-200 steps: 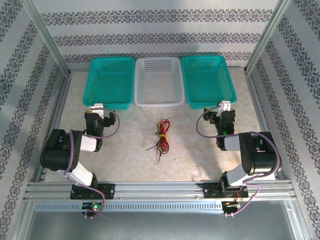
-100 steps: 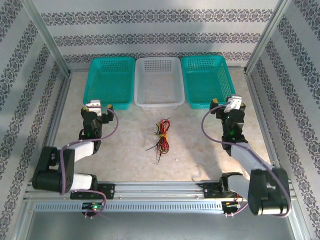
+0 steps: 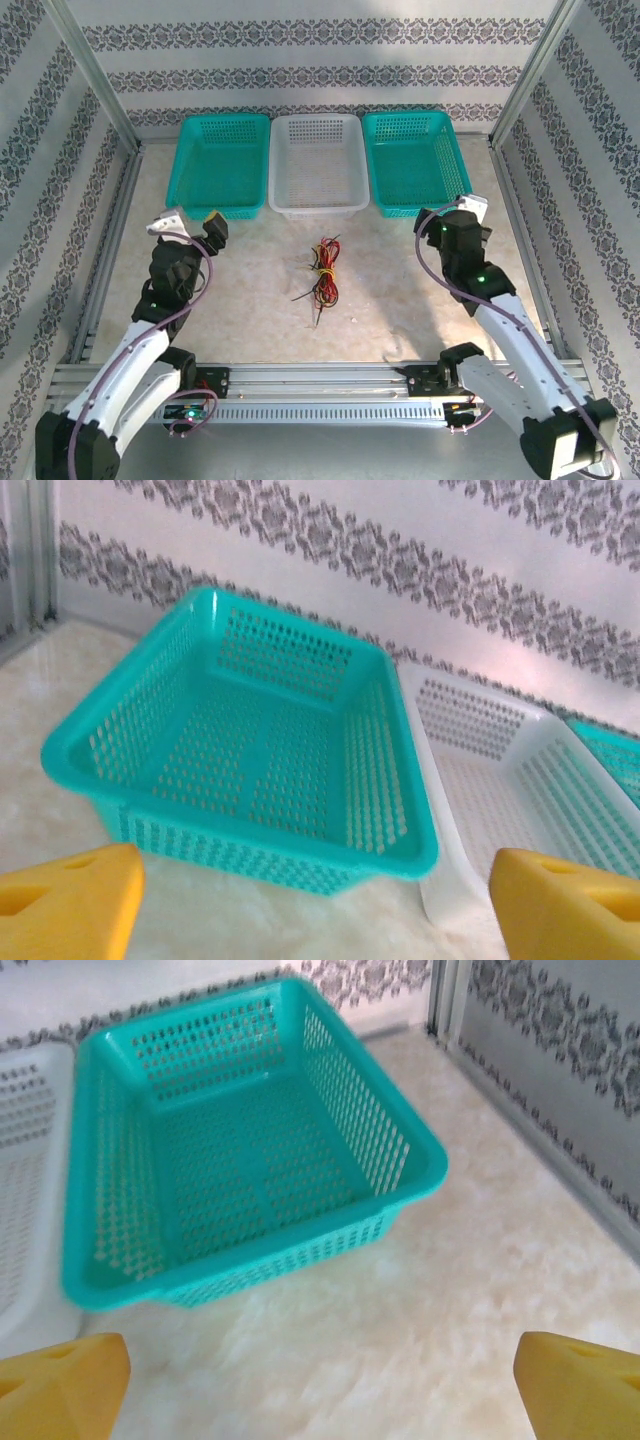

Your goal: Untangle the cables

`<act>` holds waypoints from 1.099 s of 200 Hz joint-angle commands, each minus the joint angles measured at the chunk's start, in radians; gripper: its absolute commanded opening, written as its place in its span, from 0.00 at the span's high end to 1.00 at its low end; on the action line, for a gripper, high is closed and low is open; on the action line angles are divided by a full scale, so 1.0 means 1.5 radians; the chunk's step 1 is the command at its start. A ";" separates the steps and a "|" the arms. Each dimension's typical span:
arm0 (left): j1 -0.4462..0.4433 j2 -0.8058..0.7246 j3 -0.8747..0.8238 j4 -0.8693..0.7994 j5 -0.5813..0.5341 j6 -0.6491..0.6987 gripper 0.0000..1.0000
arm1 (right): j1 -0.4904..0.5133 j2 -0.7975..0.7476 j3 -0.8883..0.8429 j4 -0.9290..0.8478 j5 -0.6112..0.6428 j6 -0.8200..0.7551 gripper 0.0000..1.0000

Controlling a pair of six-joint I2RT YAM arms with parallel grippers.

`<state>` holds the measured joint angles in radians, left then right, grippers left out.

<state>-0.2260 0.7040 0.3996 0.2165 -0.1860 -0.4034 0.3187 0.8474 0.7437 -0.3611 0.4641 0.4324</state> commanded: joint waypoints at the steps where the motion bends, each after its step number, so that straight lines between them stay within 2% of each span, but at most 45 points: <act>1: -0.041 -0.007 0.049 -0.165 0.004 -0.023 0.14 | 0.120 0.036 0.122 -0.330 0.119 0.166 0.02; 21: -0.088 0.051 0.113 -0.224 0.058 -0.025 0.19 | 0.284 0.114 0.272 -0.506 0.245 0.245 0.02; 32: -0.108 0.086 0.144 -0.247 0.060 -0.042 0.20 | 0.366 0.132 0.303 -0.491 0.302 0.207 0.02; 40: -0.114 0.107 0.157 -0.247 0.067 -0.059 0.21 | 0.396 0.129 0.277 -0.469 0.325 0.242 0.02; 50: -0.114 0.129 0.168 -0.238 0.083 -0.081 0.22 | 0.380 0.109 0.195 -0.437 0.282 0.323 0.01; 64: -0.117 0.148 0.184 -0.239 0.099 -0.105 0.24 | 0.278 0.086 0.098 -0.309 0.036 0.300 0.02; 70: -0.119 0.153 0.191 -0.246 0.104 -0.112 0.26 | 0.258 0.092 0.078 -0.292 -0.013 0.318 0.02; 81: -0.127 0.157 0.211 -0.275 0.105 -0.124 0.28 | 0.274 0.121 0.072 -0.291 -0.022 0.346 0.02; 99: -0.145 0.148 0.246 -0.326 0.081 -0.149 0.30 | 0.337 0.200 0.119 -0.310 0.006 0.321 0.02; 124: -0.169 0.115 0.260 -0.355 0.025 -0.220 0.30 | 0.434 0.300 0.193 -0.307 0.018 0.222 0.02; 135: -0.177 0.109 0.265 -0.366 0.014 -0.247 0.32 | 0.460 0.319 0.186 -0.255 -0.017 0.171 0.02; 153: -0.187 0.107 0.284 -0.403 -0.012 -0.291 0.37 | 0.451 0.347 0.164 -0.163 -0.155 0.142 0.02; 171: -0.194 0.103 0.291 -0.408 -0.016 -0.315 0.39 | 0.450 0.391 0.167 -0.115 -0.249 0.136 0.11; 195: -0.195 0.105 0.296 -0.409 -0.004 -0.301 0.36 | 0.457 0.448 0.178 -0.098 -0.270 0.151 0.12; 220: -0.195 0.142 0.313 -0.432 0.039 -0.265 0.34 | 0.444 0.497 0.188 -0.098 -0.252 0.170 0.12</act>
<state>-0.5045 0.8783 0.8173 -0.3653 -0.1719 -0.8238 0.9974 1.5436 0.9997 -0.5323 0.1211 0.6762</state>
